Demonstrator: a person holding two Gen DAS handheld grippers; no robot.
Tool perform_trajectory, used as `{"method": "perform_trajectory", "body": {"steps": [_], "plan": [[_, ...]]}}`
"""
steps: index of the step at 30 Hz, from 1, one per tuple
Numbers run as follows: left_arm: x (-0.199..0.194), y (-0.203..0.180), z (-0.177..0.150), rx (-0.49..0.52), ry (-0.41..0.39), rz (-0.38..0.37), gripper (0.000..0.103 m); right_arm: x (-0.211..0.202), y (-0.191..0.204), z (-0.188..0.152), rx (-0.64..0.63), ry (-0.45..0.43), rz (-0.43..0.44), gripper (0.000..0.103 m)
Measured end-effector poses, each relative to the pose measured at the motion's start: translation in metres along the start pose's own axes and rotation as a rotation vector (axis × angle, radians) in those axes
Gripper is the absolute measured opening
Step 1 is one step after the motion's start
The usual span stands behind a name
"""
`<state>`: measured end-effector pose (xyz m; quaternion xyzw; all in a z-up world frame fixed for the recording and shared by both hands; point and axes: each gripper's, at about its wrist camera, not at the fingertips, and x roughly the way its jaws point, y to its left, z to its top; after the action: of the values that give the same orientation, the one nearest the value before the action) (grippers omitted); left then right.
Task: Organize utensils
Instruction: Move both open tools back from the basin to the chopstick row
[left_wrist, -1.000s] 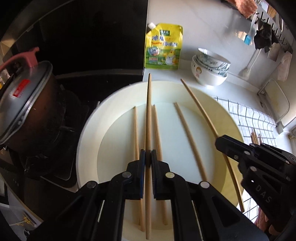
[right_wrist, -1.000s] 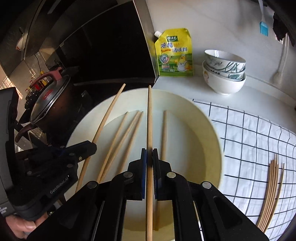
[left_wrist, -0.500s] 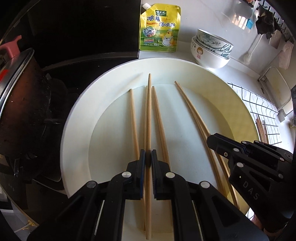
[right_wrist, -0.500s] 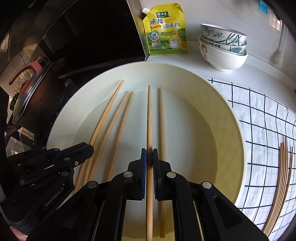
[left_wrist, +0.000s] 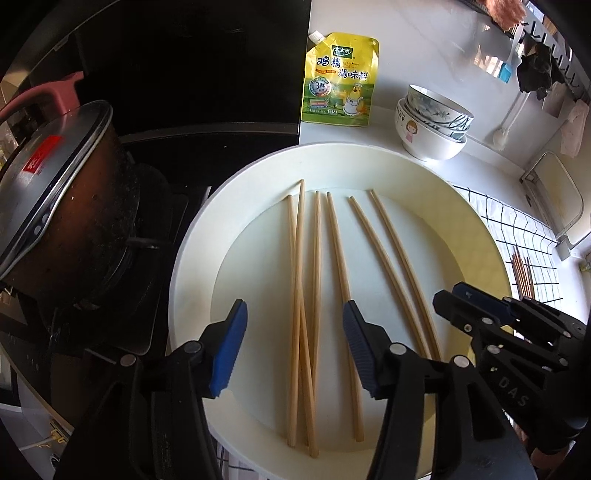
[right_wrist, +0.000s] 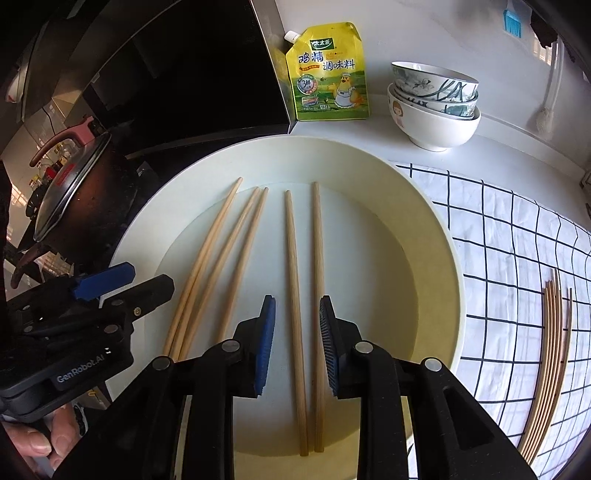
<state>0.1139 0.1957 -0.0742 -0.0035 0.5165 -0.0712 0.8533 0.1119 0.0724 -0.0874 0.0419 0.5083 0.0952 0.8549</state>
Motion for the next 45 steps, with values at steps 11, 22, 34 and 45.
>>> {"method": "perform_trajectory", "body": {"steps": [11, 22, 34, 45], "plan": [[-0.016, -0.011, -0.015, 0.019, -0.011, -0.001, 0.054, -0.020, 0.000, -0.016, 0.002, -0.012, 0.005, 0.024], [-0.037, -0.036, -0.028, 0.036, -0.030, -0.015, 0.058, -0.055, -0.020, -0.036, 0.006, -0.039, 0.001, 0.030], [-0.050, -0.119, -0.038, 0.091, -0.051, -0.055, 0.063, -0.110, -0.095, -0.064, 0.037, -0.086, -0.080, 0.044], [-0.041, -0.204, -0.045, 0.138, -0.033, -0.128, 0.072, -0.132, -0.206, -0.114, 0.186, -0.060, -0.186, 0.050]]}}
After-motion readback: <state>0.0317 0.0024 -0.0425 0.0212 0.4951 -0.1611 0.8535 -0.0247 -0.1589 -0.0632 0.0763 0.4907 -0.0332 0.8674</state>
